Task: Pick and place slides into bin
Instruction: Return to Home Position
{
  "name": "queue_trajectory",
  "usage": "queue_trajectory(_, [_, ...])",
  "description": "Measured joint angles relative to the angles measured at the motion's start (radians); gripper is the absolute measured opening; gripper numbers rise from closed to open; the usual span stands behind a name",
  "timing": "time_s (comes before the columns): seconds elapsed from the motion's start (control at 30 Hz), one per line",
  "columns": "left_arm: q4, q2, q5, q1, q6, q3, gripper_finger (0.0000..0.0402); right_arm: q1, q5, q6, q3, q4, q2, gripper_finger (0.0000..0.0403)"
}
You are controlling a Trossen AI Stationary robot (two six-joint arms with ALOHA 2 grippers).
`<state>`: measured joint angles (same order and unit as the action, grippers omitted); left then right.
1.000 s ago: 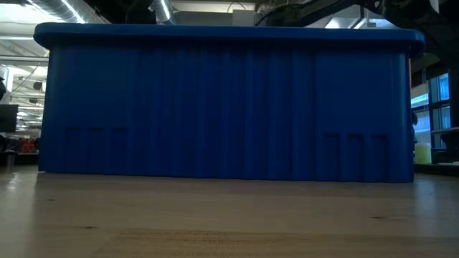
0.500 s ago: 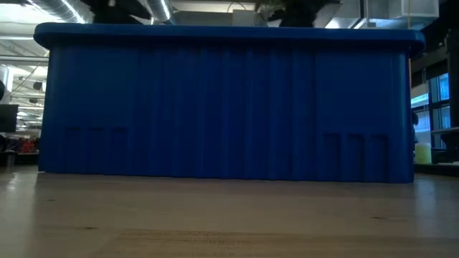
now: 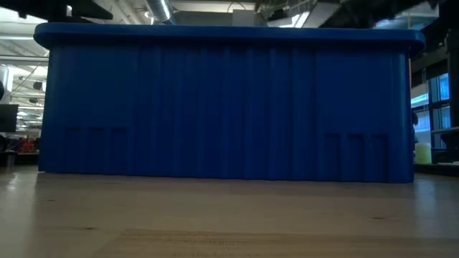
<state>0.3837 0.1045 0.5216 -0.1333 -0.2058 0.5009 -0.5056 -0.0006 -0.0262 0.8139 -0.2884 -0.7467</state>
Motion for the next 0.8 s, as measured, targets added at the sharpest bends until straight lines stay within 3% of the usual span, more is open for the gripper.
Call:
queue_trajectory(0.13, [0.014, -0.071, 0.015, 0.000, 0.003, -0.031, 0.0224, 0.000, 0.003, -0.022, -0.160, 0.120, 0.120, 0.0239])
queue_trajectory(0.33, [0.102, -0.102, 0.062, 0.000, -0.025, -0.044, 0.0224, -0.016, 0.115, -0.057, -0.339, 0.246, 0.268, 0.0239])
queue_trajectory(0.53, [0.134, -0.102, 0.126, 0.000, -0.021, -0.044, 0.0224, -0.043, 0.208, -0.070, -0.454, 0.247, 0.419, 0.0239])
queue_trajectory(0.8, [0.180, -0.102, 0.175, 0.000, 0.030, -0.044, 0.0224, -0.085, 0.219, 0.006, -0.578, 0.246, 0.632, 0.0239])
